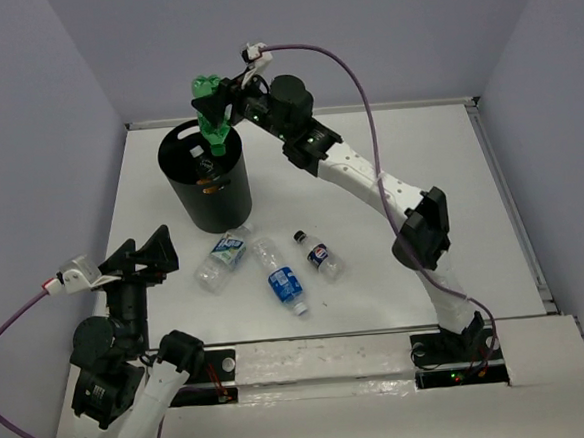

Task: Put the plastic bottles in the bin

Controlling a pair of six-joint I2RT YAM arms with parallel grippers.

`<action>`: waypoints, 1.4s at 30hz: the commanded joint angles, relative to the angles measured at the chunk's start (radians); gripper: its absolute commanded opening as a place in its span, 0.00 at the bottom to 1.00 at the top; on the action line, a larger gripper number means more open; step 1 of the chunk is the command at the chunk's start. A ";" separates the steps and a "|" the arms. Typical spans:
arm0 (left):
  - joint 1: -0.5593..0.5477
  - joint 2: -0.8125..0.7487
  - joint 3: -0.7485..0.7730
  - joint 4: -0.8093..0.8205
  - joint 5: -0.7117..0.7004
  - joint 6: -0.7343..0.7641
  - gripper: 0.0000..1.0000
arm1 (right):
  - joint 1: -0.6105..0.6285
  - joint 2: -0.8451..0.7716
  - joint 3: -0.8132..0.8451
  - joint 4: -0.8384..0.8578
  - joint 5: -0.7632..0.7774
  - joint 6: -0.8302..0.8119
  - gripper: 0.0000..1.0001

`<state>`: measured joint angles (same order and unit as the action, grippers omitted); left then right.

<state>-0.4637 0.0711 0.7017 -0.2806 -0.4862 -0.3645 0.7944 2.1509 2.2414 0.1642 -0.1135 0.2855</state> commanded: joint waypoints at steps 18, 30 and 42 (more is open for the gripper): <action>-0.004 0.019 0.002 0.050 0.018 0.018 0.99 | 0.026 -0.205 -0.161 -0.224 0.144 -0.198 0.88; -0.004 0.025 0.002 0.054 0.026 0.016 0.99 | -0.009 -0.577 -0.845 -0.650 0.275 -0.023 0.77; 0.008 0.036 0.002 0.052 0.035 0.012 0.99 | -0.009 -0.369 -0.845 -0.775 0.068 -0.060 0.88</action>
<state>-0.4629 0.0887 0.7017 -0.2741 -0.4629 -0.3641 0.7849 1.7302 1.3750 -0.5835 0.0502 0.2386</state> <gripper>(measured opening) 0.989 0.882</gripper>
